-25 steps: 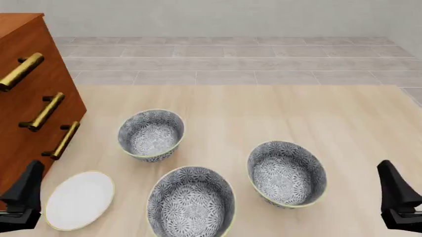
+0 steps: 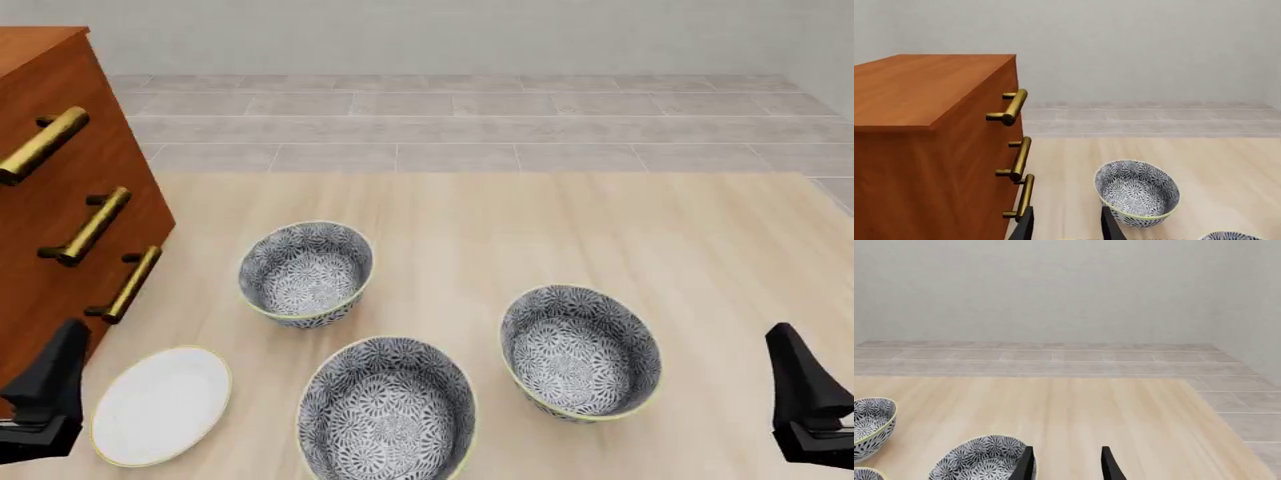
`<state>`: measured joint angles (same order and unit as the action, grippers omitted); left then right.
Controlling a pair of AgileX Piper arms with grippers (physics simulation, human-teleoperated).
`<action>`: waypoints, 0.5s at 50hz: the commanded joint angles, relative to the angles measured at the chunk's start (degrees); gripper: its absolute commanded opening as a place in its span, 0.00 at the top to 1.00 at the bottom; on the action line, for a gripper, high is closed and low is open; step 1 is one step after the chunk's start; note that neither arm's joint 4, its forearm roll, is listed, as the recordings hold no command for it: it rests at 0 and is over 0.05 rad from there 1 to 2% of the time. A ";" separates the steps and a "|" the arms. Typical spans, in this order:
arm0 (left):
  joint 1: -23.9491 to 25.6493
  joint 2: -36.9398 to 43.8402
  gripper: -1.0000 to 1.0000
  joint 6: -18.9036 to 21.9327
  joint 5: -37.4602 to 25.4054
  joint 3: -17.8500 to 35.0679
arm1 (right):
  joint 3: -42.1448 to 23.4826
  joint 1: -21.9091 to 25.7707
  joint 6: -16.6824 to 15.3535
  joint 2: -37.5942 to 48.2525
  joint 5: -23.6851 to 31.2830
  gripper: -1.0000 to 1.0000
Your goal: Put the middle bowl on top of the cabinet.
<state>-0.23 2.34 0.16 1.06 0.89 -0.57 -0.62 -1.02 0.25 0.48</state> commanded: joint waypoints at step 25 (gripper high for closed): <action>10.52 19.52 0.00 5.33 3.73 10.01 | 0.15 -1.02 -0.33 -0.21 0.44 0.00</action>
<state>6.52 14.74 3.63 3.63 6.74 -0.55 -1.45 -1.44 0.05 0.94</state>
